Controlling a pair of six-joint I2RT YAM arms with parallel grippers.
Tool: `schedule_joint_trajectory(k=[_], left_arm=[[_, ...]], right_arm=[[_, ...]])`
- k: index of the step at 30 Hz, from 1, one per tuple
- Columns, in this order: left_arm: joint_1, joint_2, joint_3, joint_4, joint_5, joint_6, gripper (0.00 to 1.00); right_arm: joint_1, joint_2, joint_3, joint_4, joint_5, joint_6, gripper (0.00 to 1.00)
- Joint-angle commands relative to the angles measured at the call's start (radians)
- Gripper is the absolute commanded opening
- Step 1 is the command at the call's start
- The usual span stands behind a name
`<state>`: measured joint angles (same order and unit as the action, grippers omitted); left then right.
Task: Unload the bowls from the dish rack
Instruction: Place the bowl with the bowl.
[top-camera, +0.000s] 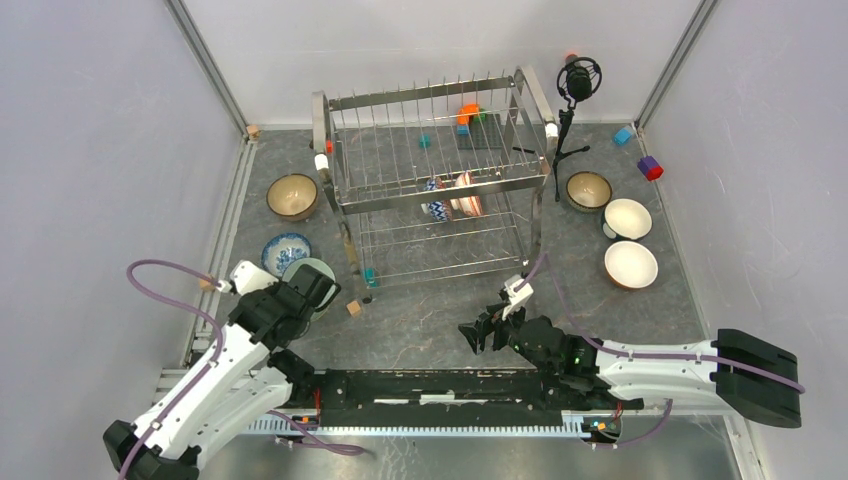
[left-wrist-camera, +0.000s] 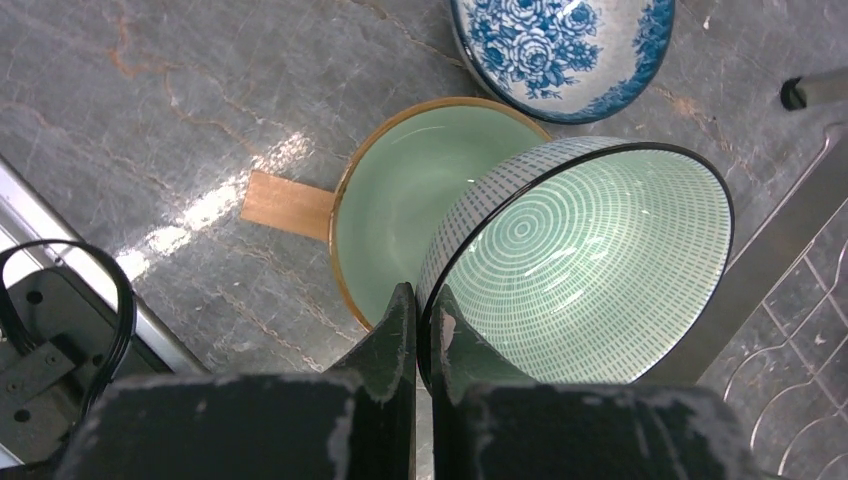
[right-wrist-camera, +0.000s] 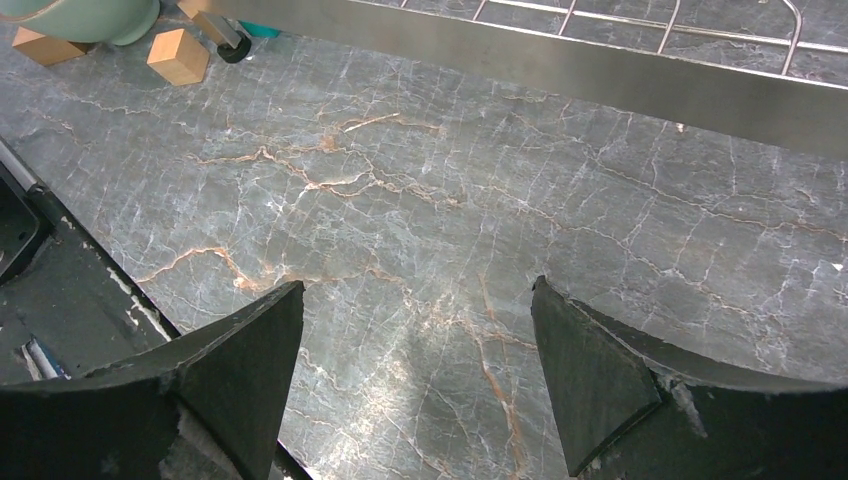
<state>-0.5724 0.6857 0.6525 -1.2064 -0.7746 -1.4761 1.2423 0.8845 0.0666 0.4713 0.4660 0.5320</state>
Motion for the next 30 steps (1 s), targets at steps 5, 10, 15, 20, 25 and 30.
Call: schedule_joint_trajectory(k=[5, 10, 15, 20, 25, 30], left_arm=[[0.005, -0.113, -0.031, -0.074, -0.045, -0.311, 0.02], [0.005, -0.178, -0.087, -0.025, -0.036, -0.316, 0.02], [0.005, -0.148, -0.099, 0.013, -0.029, -0.311, 0.02], [0.005, -0.119, -0.109, 0.025, -0.031, -0.327, 0.02], [0.004, -0.118, -0.129, 0.03, -0.031, -0.34, 0.02], [0.006, -0.107, -0.14, 0.034, -0.032, -0.348, 0.03]], right_arm=[[0.0, -0.015, -0.024, 0.049, -0.007, 0.012, 0.89], [0.0, -0.01, -0.024, 0.05, -0.015, 0.014, 0.89], [0.0, -0.02, -0.027, 0.047, -0.014, 0.018, 0.89], [0.0, -0.029, -0.031, 0.041, -0.013, 0.019, 0.89], [0.0, -0.032, -0.037, 0.041, -0.011, 0.022, 0.89], [0.0, -0.037, -0.04, 0.041, -0.011, 0.023, 0.89]])
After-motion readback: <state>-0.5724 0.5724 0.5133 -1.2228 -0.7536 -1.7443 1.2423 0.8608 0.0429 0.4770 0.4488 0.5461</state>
